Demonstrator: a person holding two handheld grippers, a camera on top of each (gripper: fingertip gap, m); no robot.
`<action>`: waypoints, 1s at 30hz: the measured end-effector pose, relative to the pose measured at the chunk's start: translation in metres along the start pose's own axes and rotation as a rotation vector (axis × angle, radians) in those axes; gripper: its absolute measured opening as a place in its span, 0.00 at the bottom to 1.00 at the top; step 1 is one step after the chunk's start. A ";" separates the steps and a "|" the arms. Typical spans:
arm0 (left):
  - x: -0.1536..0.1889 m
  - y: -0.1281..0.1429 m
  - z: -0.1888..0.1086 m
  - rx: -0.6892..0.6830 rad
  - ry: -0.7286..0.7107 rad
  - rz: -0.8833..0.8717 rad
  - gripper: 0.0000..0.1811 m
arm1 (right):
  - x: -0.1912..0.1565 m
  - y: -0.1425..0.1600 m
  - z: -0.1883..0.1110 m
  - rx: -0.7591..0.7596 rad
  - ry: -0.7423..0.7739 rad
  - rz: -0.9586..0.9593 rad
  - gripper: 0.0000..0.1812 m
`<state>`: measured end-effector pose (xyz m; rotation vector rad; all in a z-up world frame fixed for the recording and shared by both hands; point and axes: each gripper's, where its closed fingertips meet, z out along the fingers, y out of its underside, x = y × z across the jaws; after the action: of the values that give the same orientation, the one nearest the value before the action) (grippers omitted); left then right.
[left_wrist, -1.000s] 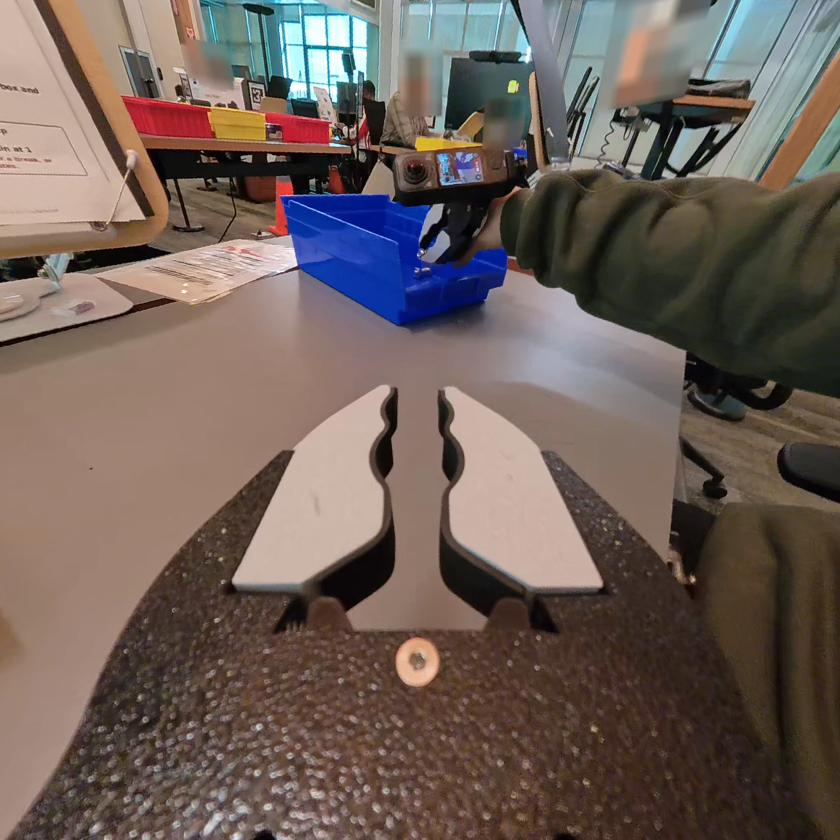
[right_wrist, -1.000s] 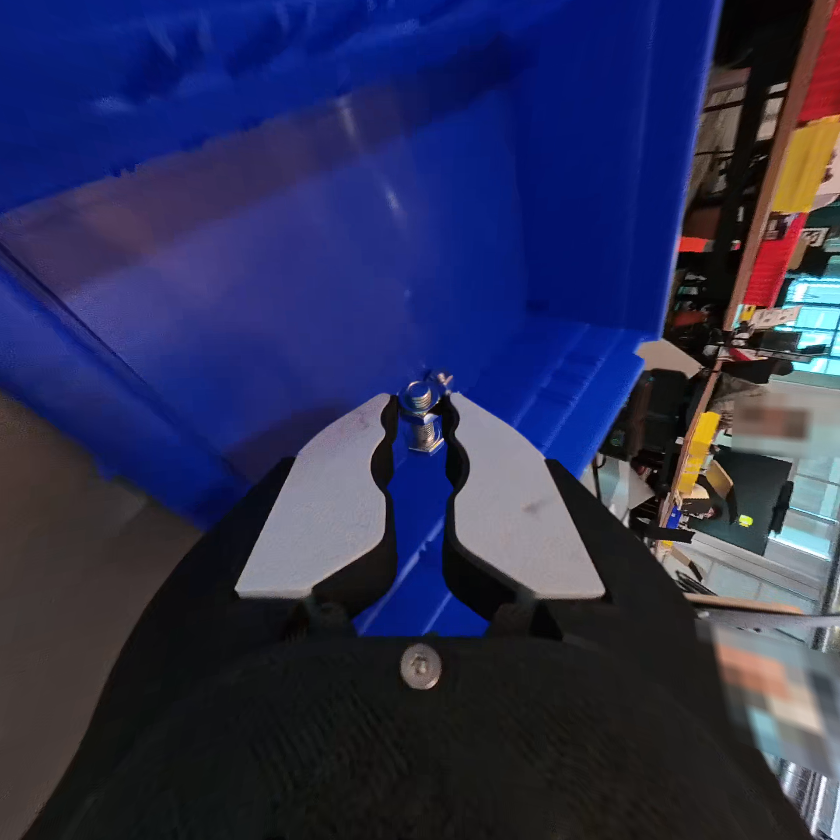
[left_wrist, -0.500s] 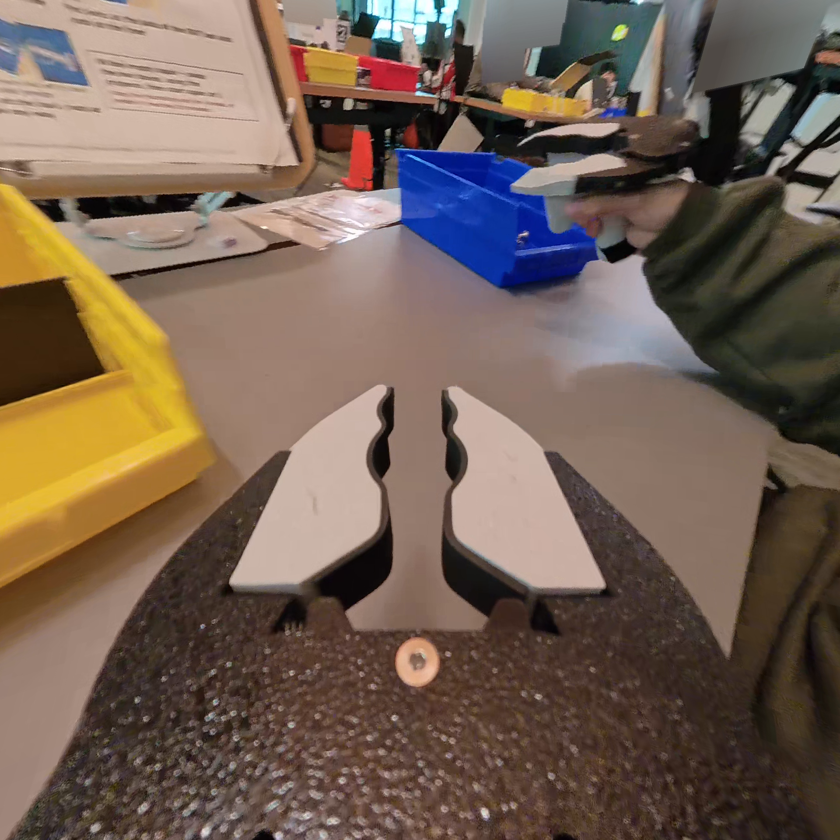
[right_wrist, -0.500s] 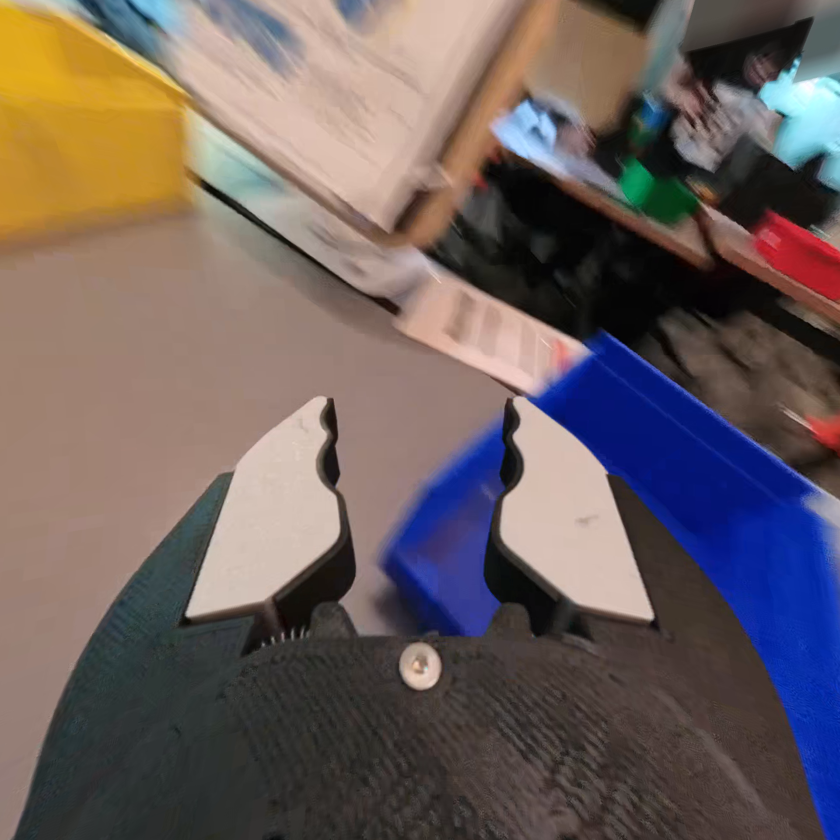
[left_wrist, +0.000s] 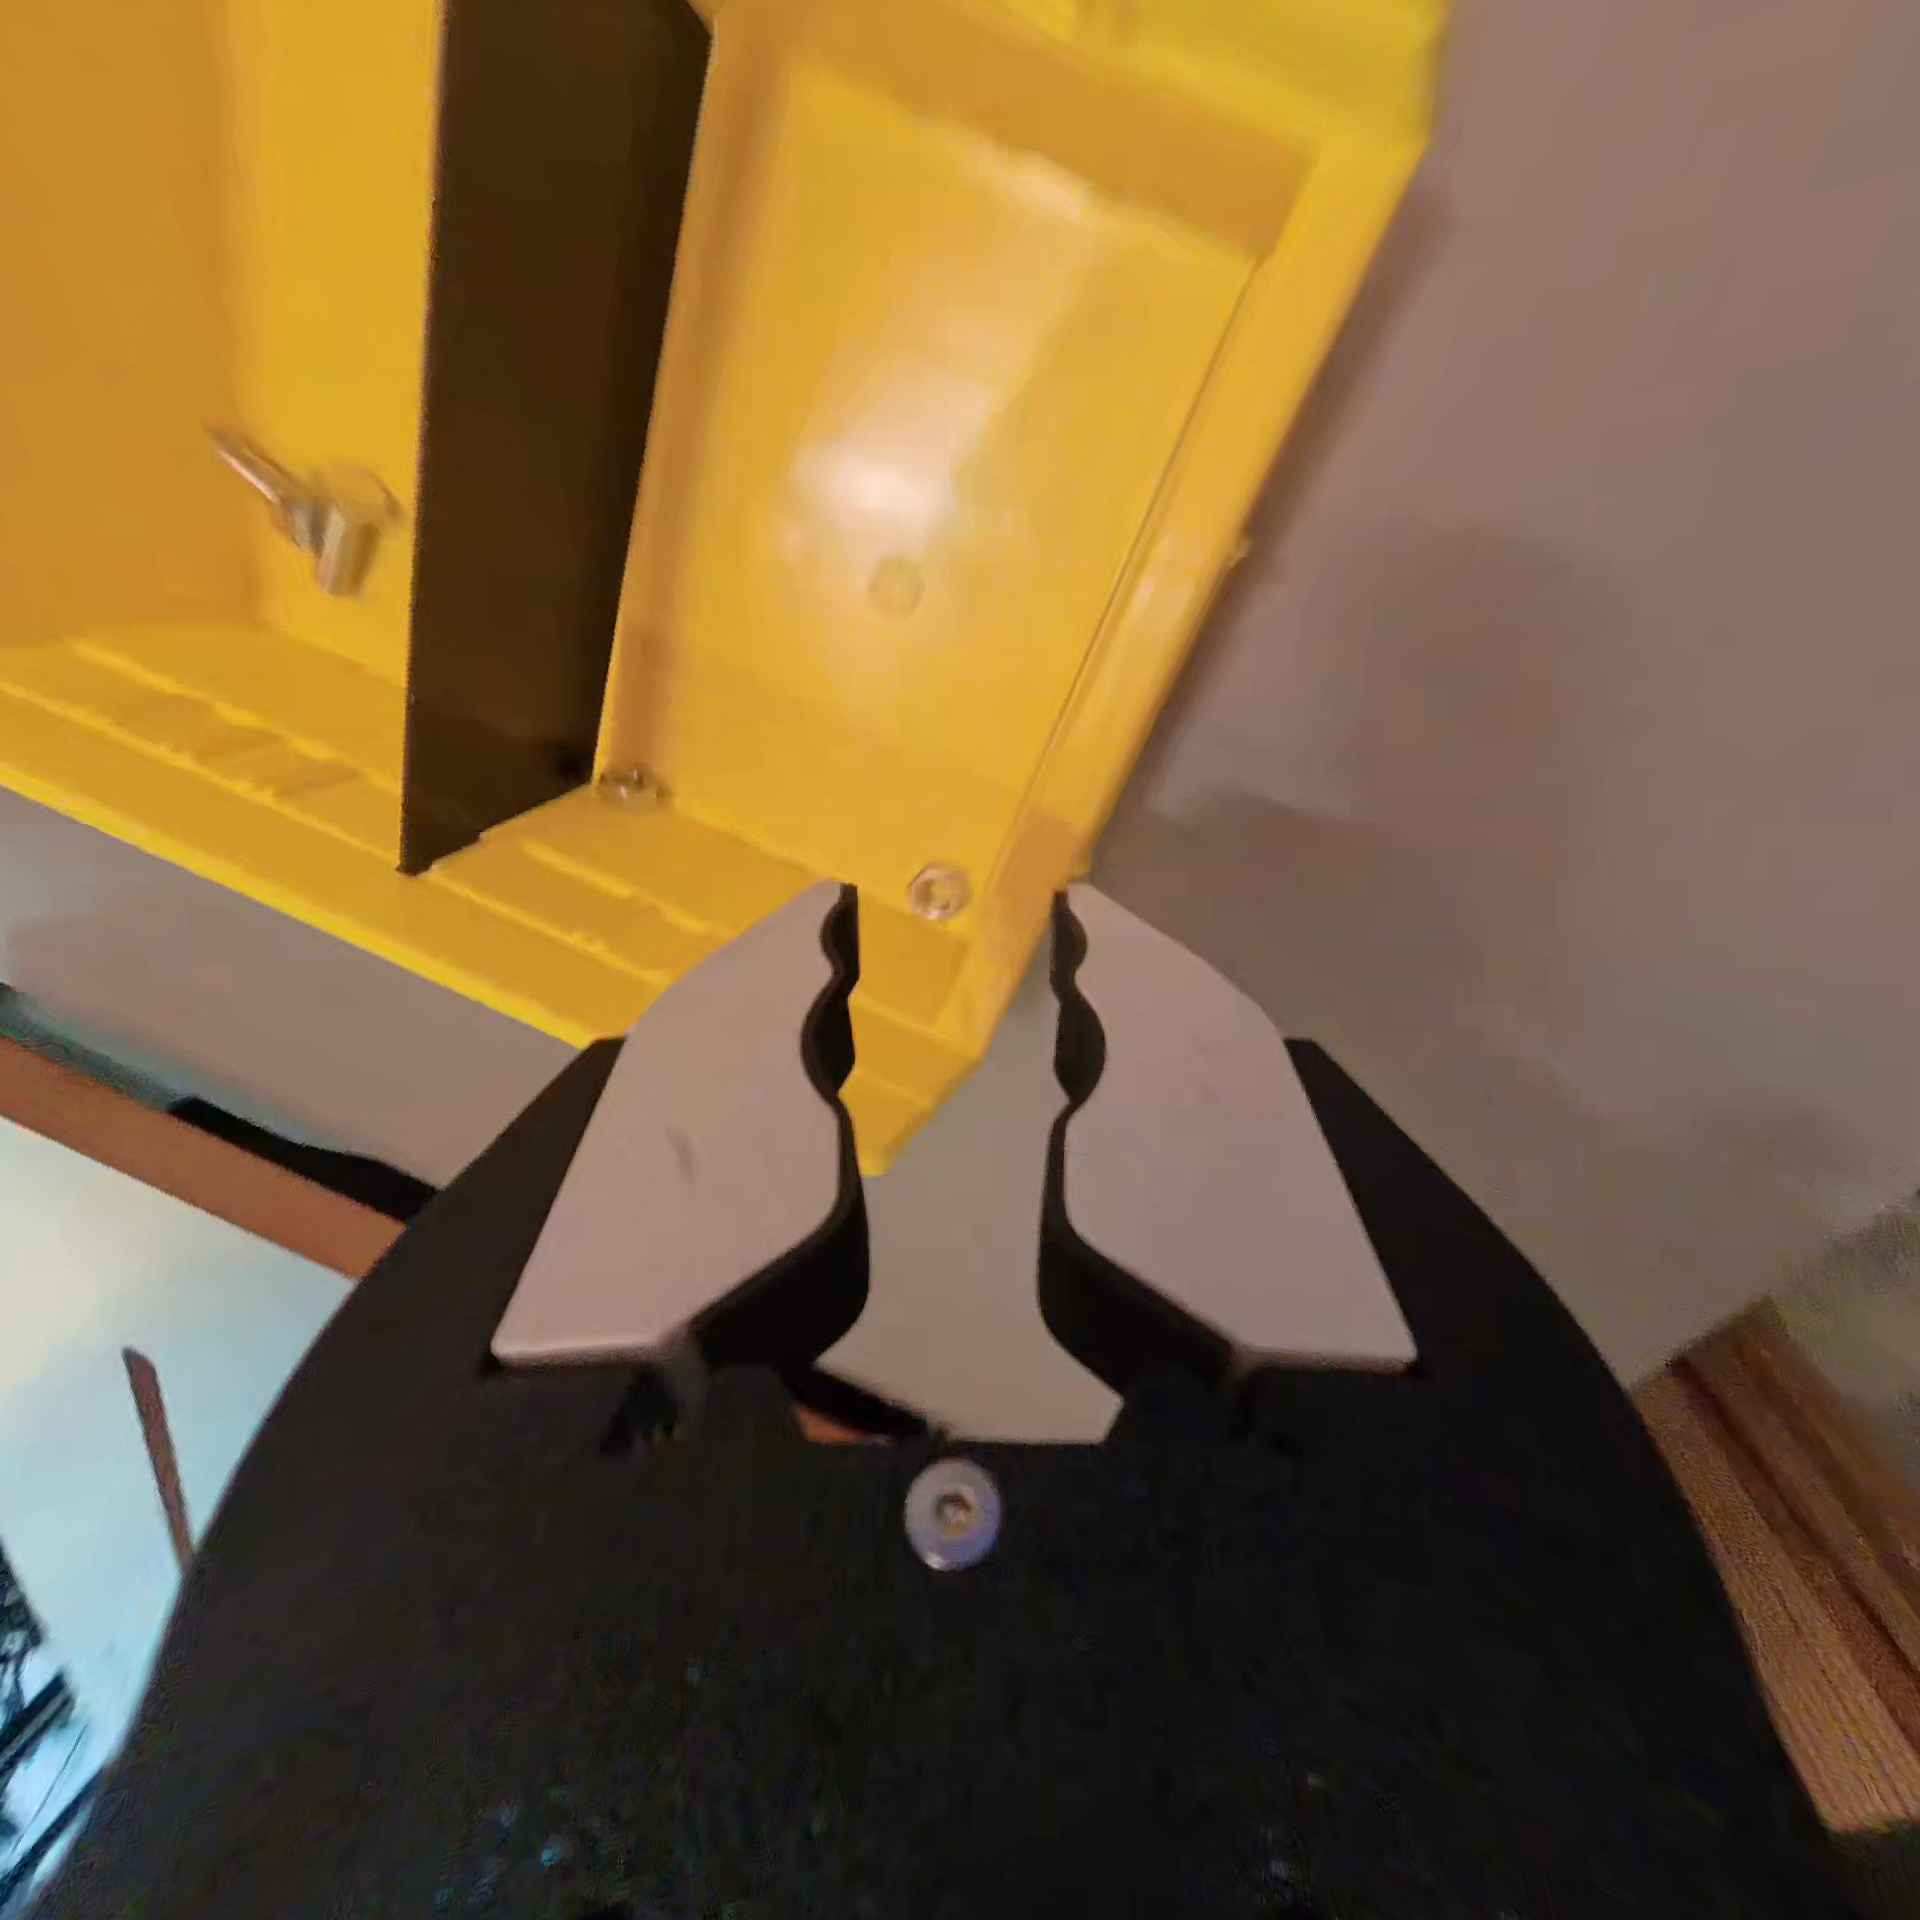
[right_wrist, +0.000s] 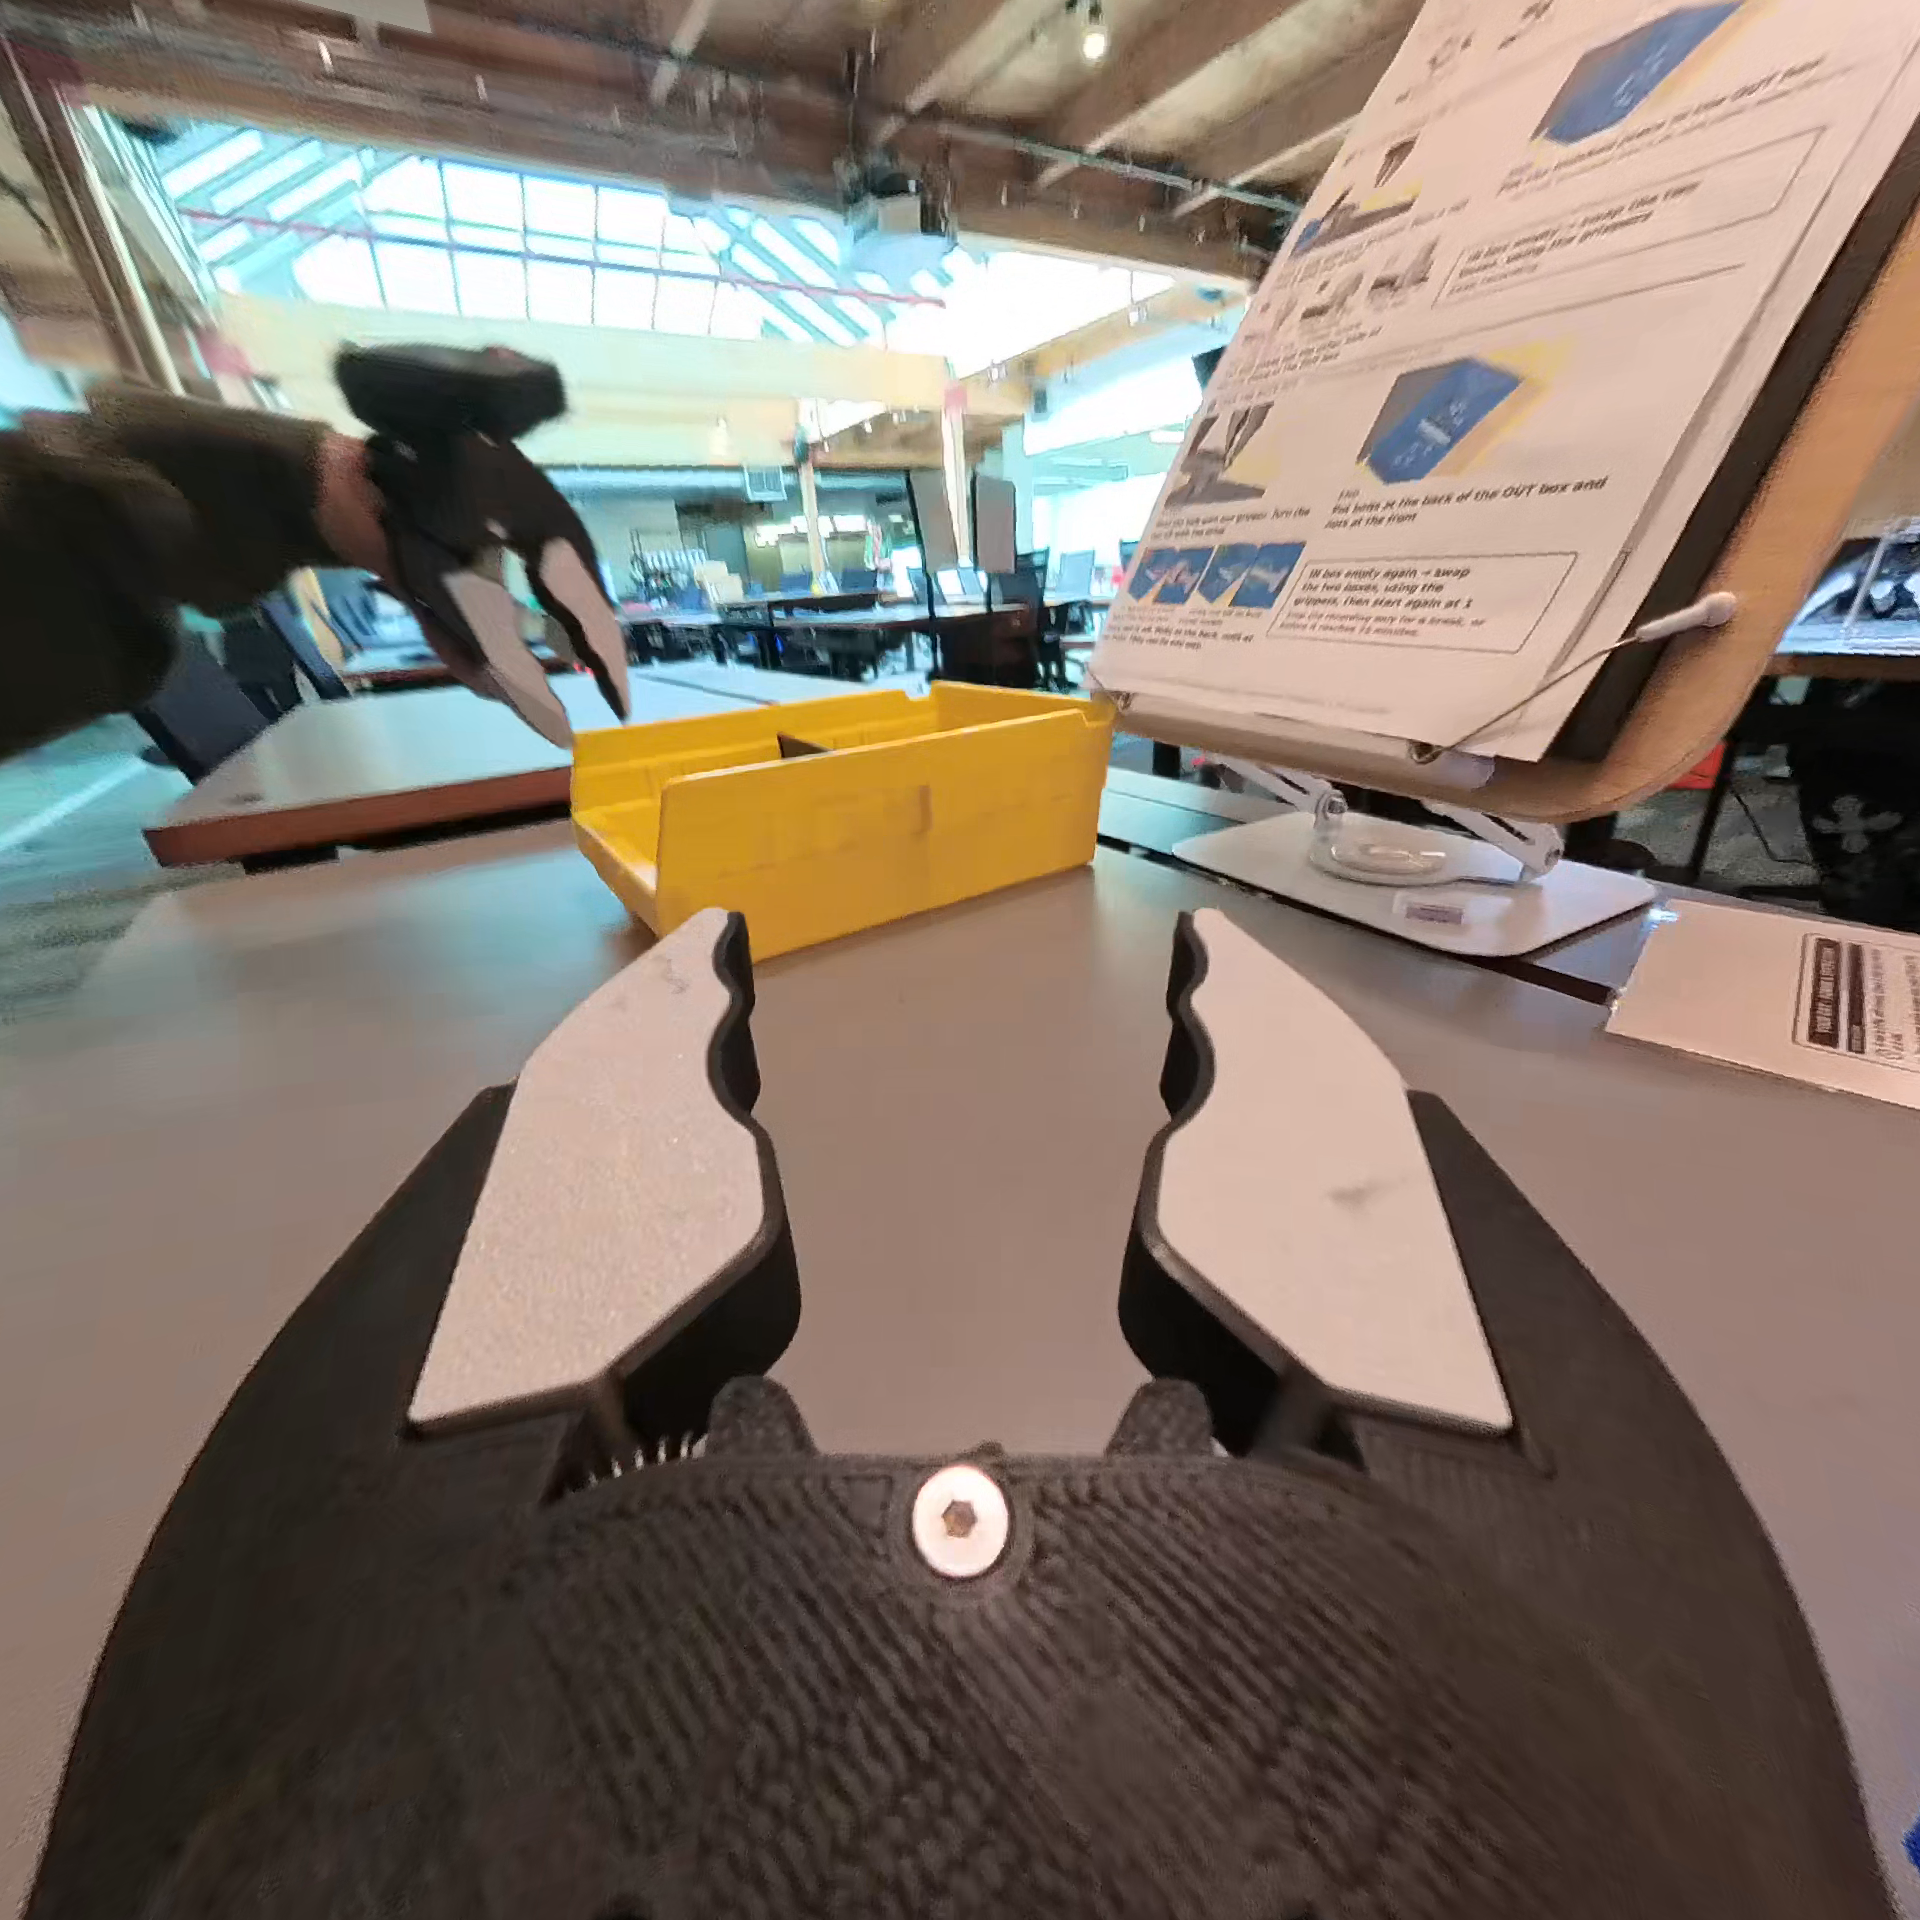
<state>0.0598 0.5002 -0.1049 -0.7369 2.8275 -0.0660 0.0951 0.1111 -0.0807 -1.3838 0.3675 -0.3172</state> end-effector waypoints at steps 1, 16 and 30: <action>-0.011 0.003 0.006 -0.070 0.020 -0.018 0.20 | 0.000 -0.002 -0.001 0.014 -0.012 0.015 0.43; -0.004 0.032 0.089 -0.621 0.119 -0.972 0.26 | 0.005 -0.004 -0.003 0.032 -0.020 0.073 0.41; -0.004 0.027 0.100 -0.551 0.136 -1.358 0.16 | -0.007 -0.001 -0.001 0.008 -0.048 -0.020 0.40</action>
<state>0.0725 0.5272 -0.2044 -2.6306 1.8562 0.4617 0.0883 0.1128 -0.0795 -1.3859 0.3129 -0.3012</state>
